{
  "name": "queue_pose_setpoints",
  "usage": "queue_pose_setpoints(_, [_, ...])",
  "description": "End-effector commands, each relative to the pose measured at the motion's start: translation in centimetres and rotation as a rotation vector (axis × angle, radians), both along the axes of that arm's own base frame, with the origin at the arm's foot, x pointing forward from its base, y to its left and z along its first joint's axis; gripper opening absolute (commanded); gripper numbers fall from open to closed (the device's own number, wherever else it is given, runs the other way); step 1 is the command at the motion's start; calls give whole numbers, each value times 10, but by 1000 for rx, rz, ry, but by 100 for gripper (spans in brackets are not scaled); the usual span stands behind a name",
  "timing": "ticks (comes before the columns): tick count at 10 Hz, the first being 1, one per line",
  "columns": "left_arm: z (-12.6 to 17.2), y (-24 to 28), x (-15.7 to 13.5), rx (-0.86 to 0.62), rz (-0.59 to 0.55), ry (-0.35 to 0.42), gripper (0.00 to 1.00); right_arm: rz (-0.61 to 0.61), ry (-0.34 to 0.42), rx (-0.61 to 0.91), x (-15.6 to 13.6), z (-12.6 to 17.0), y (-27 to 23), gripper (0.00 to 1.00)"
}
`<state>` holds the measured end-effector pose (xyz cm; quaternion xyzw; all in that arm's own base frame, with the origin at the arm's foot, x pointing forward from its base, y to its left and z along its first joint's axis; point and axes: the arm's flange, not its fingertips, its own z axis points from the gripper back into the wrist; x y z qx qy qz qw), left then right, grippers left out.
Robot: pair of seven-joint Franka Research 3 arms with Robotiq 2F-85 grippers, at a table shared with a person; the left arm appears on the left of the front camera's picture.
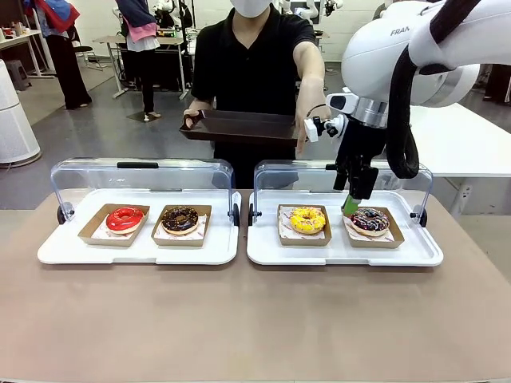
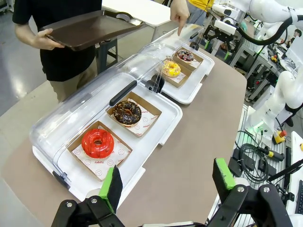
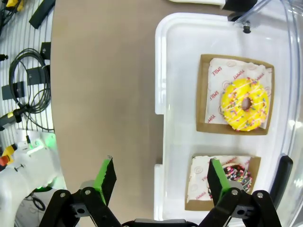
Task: Provide the desired donut to the person.
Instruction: Pick up and lift the Paper togo box containing the Donut pointed at by the person.
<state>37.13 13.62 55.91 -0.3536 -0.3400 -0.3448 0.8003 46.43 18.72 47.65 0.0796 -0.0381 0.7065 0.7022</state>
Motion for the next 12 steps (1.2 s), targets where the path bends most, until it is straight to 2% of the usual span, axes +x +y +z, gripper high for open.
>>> queue_pose_setpoints(1, [1, 0, 0, -10, -3, -7, 100, -2, -2, 0, 1, 0, 0, 100])
queue_pose_setpoints(5, [1, 0, 0, -10, -3, -7, 100, 0, 0, 0, 0, 0, 0, 100])
queue_pose_setpoints(6, [1, 0, 0, -10, -3, -7, 100, -19, -39, -26, -8, -8, 18, 100])
queue_pose_setpoints(10, [1, 0, 0, -10, -3, -7, 100, -135, -96, -34, -24, -49, 77, 100])
queue_pose_setpoints(12, [1, 0, 0, -10, -3, -7, 100, -95, -90, -12, -16, -68, 96, 100])
